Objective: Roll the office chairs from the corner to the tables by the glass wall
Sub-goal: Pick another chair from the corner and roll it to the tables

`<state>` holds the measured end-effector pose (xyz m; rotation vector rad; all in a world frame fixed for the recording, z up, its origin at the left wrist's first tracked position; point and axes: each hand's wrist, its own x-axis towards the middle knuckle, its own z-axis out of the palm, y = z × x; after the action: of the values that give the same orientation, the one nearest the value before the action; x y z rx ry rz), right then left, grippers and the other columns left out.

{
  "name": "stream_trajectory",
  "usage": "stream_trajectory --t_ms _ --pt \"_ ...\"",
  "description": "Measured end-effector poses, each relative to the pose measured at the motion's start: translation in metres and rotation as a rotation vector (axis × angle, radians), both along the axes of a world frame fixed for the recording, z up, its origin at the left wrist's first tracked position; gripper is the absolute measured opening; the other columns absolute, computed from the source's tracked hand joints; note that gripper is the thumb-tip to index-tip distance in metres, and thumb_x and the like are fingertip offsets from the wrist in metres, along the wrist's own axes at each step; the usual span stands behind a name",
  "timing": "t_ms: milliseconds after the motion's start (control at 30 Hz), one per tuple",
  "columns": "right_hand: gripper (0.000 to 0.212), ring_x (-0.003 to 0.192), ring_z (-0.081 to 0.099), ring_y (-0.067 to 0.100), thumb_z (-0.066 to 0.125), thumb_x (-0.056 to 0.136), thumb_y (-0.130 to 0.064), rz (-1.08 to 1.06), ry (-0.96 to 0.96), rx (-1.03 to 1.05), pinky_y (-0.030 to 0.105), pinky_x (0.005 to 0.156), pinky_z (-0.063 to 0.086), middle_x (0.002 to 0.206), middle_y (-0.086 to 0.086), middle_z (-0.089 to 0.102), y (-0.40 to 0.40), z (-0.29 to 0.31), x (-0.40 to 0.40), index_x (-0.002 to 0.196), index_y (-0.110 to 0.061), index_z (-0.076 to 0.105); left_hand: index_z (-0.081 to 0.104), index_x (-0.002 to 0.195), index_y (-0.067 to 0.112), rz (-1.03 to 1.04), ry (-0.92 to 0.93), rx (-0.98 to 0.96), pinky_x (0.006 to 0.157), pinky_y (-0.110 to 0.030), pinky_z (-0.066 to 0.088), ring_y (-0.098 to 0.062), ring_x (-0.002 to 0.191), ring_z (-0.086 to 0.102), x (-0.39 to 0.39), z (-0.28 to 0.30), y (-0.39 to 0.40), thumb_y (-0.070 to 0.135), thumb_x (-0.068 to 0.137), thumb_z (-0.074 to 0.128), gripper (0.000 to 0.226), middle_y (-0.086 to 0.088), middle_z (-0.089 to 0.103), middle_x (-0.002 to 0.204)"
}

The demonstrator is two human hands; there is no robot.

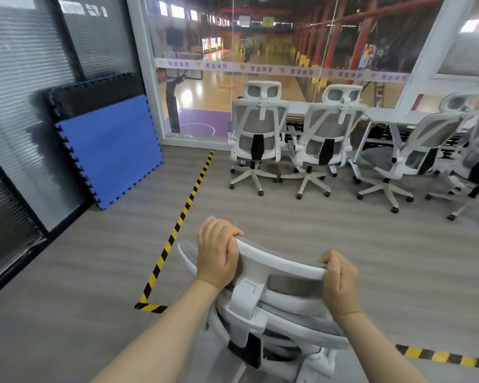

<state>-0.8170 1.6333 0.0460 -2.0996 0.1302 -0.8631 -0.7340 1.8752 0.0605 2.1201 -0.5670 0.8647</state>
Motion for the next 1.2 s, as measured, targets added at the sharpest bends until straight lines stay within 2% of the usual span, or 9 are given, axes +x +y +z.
stream_trajectory --t_ms 167,433,600,700,833,933,1033,1133,1200 --pt "0.042 0.058 0.039 0.019 0.024 0.091 -0.033 -0.045 0.030 0.011 0.043 0.058 0.033 0.057 0.006 0.042 -0.003 -0.002 0.115 0.062 -0.007 0.043 0.056 0.088 0.016 -0.027 -0.014 0.071 0.103 -0.048 0.035 -0.017 0.090 0.049 0.118 0.004 -0.001 0.023 0.095 0.026 0.032 0.002 0.052 0.087" --pt "0.038 0.056 0.037 0.025 0.021 0.090 -0.032 -0.008 0.032 -0.074 0.039 0.057 0.025 0.057 0.002 0.039 -0.007 0.000 0.305 0.062 -0.012 0.038 0.056 0.093 0.017 -0.068 0.054 0.173 0.108 -0.047 0.031 -0.017 0.094 0.049 0.304 0.005 0.005 0.026 0.097 0.022 0.035 0.003 0.051 0.092" --pt "0.032 0.054 0.032 0.012 0.019 0.091 -0.033 0.006 0.020 -0.089 0.035 0.054 0.023 0.058 -0.008 0.029 -0.020 0.002 0.423 0.064 -0.019 0.031 0.056 0.093 0.016 -0.082 0.076 0.156 0.113 -0.035 0.023 -0.018 0.096 0.049 0.425 0.011 -0.010 0.026 0.097 0.021 0.037 0.005 0.051 0.093" --pt "0.030 0.056 0.032 0.006 0.018 0.091 -0.033 0.050 0.034 -0.103 0.033 0.054 0.021 0.058 -0.009 0.028 -0.030 0.008 0.492 0.065 -0.022 0.028 0.055 0.092 0.017 -0.074 0.105 0.146 0.114 -0.036 0.024 -0.016 0.096 0.048 0.492 0.018 -0.021 0.023 0.097 0.022 0.034 0.004 0.050 0.091" --pt "0.033 0.060 0.036 0.007 0.019 0.091 -0.035 0.092 0.071 -0.138 0.031 0.055 0.024 0.061 -0.008 0.033 -0.033 0.016 0.565 0.066 -0.017 0.033 0.056 0.097 0.018 -0.041 0.175 0.183 0.120 -0.033 0.016 -0.012 0.115 0.045 0.562 0.022 -0.025 0.022 0.097 0.021 0.036 0.004 0.054 0.099" --pt "0.041 0.067 0.042 0.014 0.021 0.093 -0.040 0.128 0.092 -0.056 0.030 0.059 0.032 0.066 -0.003 0.040 -0.030 0.022 0.600 0.069 -0.012 0.039 0.056 0.115 0.021 -0.030 0.277 0.191 0.122 -0.033 0.012 -0.006 0.137 0.029 0.595 0.027 -0.024 0.025 0.102 0.023 0.036 0.007 0.053 0.125" --pt "0.037 0.080 0.047 0.016 0.029 0.100 -0.036 0.122 0.153 0.014 0.029 0.068 0.034 0.079 -0.002 0.051 -0.029 0.034 0.634 0.080 -0.012 0.050 0.041 0.142 0.026 -0.031 0.419 0.260 0.118 -0.029 0.006 -0.004 0.147 0.004 0.619 0.039 -0.028 0.030 0.104 0.033 0.039 0.014 0.027 0.155" --pt "0.018 0.109 0.040 0.006 0.043 0.099 -0.021 0.102 0.214 0.026 0.024 0.091 0.031 0.108 -0.009 0.052 -0.032 0.046 0.656 0.110 -0.018 0.057 0.031 0.149 0.030 -0.063 0.493 0.267 0.118 -0.028 0.011 -0.001 0.145 0.007 0.632 0.047 -0.033 0.027 0.100 0.043 0.050 0.016 0.017 0.158" --pt "0.025 0.118 0.031 0.000 0.048 0.095 -0.014 0.116 0.200 -0.052 0.022 0.098 0.026 0.119 -0.012 0.046 -0.027 0.051 0.663 0.120 -0.019 0.053 0.033 0.148 0.031 -0.063 0.528 0.265 0.117 -0.026 0.020 0.001 0.141 0.017 0.633 0.045 -0.028 0.026 0.099 0.045 0.050 0.016 0.023 0.156"
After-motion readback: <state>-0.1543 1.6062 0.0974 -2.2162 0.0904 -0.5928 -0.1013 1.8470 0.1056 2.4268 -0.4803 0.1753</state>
